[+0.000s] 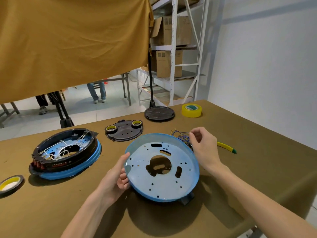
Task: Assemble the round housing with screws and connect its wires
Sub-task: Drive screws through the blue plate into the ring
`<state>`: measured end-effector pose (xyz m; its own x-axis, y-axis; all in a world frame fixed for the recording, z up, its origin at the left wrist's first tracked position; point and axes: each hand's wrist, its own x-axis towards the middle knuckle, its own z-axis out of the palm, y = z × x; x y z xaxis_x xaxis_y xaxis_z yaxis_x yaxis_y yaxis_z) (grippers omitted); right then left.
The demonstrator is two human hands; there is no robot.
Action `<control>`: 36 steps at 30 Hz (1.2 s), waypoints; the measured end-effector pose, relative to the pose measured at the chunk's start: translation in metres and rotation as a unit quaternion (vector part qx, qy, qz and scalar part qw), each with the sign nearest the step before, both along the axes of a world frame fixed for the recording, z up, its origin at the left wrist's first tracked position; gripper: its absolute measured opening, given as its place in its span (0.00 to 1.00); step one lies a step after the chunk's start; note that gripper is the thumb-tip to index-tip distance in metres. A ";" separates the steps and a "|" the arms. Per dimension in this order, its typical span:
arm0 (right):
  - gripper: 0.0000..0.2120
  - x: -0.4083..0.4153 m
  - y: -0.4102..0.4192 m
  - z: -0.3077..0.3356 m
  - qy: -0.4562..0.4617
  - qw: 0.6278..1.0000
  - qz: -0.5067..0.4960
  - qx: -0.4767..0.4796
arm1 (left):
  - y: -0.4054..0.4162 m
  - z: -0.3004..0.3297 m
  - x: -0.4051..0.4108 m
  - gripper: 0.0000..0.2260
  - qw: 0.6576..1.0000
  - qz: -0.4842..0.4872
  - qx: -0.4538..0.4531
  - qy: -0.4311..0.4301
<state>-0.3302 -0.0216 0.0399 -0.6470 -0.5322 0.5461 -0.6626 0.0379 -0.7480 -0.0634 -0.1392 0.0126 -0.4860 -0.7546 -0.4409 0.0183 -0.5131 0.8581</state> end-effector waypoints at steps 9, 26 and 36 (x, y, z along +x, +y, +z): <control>0.03 0.070 -0.029 0.008 -0.075 0.971 0.220 0.055 | -0.017 0.004 0.012 0.36 0.965 -0.180 -0.062 -0.180; 0.04 0.108 -0.059 -0.004 -0.126 0.907 0.373 0.149 | -0.024 -0.020 0.031 0.38 0.958 -0.249 -0.025 -0.140; 0.05 0.107 -0.049 -0.007 -0.103 0.904 0.376 0.176 | -0.022 -0.022 0.032 0.41 0.960 -0.248 -0.022 -0.126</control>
